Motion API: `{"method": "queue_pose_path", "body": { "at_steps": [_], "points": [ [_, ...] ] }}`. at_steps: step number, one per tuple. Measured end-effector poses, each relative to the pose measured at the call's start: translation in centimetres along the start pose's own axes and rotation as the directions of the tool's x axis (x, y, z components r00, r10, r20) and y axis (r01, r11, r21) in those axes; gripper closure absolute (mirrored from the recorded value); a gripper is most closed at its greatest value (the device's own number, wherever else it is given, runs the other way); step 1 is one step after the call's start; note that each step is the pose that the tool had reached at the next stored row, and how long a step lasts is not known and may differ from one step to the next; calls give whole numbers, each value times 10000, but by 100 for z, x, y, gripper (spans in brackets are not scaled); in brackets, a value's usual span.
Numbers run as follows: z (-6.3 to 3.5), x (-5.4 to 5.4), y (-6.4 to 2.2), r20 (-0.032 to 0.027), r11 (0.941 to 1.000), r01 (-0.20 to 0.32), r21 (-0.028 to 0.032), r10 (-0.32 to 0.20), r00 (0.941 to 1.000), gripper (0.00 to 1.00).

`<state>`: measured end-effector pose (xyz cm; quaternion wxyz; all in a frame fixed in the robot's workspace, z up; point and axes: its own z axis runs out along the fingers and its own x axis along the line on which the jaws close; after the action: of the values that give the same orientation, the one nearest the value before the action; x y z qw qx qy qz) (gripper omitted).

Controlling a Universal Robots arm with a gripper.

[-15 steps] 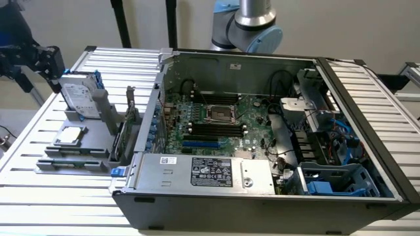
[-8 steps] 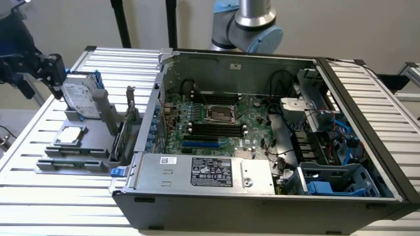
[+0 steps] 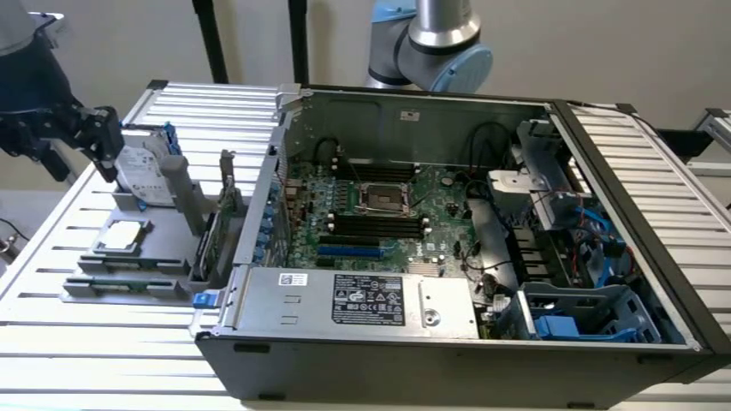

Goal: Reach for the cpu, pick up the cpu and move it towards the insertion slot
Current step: 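Pick up the cpu and move it towards the insertion slot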

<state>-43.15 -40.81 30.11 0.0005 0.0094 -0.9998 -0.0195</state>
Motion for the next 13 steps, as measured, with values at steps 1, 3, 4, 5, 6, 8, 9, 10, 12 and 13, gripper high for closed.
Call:
{"method": "queue_pose_path", "body": {
  "at_steps": [1, 3, 4, 5, 6, 8, 9, 10, 12, 13],
  "points": [
    [18, -1, -1, 0, 10000, 0, 0, 0, 10000, 35],
    [54, -2, -4, 1, 10000, 0, -1, 0, 10000, 35],
    [73, -2, -5, 0, 10000, 0, 0, 0, 10000, 35],
    [91, -2, -7, 0, 10000, 1, 0, -1, 10000, 35],
    [109, -3, -9, 0, 10000, 1, -1, -1, 10000, 35],
    [145, -2, -13, 0, 10000, 1, -1, -1, 10000, 35],
    [163, -2, -14, 1, 10000, 1, -1, -1, 10000, 35],
    [181, -2, -16, 1, 10000, 1, -1, -1, 10000, 35],
    [219, -2, -19, 0, 10000, 0, -1, 0, 10000, 35],
    [237, -2, -20, 1, 10000, 1, -1, -1, 10000, 35]
  ]
}}
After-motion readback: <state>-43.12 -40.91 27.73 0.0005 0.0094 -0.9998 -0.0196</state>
